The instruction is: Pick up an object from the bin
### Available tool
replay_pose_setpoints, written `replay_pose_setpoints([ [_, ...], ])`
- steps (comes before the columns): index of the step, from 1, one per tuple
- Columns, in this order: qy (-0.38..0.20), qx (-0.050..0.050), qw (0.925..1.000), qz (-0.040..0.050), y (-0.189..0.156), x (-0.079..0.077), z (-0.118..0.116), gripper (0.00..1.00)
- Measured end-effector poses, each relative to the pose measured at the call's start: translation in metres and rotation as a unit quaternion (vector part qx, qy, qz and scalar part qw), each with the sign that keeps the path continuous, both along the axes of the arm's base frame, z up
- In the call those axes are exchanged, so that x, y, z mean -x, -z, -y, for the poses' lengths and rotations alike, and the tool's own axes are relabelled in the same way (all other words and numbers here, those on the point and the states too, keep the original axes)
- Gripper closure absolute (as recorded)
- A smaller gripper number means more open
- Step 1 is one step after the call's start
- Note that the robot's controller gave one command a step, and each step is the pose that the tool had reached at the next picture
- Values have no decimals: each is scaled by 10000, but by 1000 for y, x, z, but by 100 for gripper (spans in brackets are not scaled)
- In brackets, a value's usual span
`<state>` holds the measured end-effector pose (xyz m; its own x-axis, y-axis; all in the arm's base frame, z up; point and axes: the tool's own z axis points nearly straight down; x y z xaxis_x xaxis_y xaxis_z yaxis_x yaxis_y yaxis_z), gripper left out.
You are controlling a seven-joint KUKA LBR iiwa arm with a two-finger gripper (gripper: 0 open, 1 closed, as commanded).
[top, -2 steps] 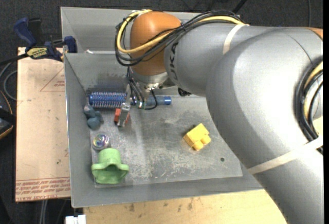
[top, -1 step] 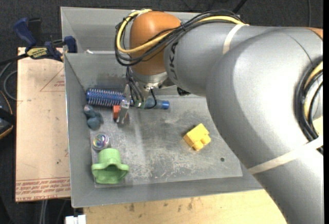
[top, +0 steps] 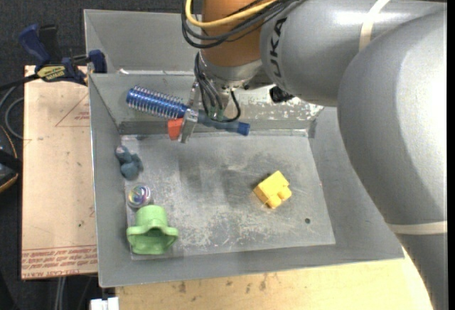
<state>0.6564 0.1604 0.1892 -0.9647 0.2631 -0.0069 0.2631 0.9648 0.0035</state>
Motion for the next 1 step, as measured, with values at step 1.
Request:
replay_pose_setpoints([
  [1, 209, -11, 9998, -9, -57, 17, -32, 100],
])
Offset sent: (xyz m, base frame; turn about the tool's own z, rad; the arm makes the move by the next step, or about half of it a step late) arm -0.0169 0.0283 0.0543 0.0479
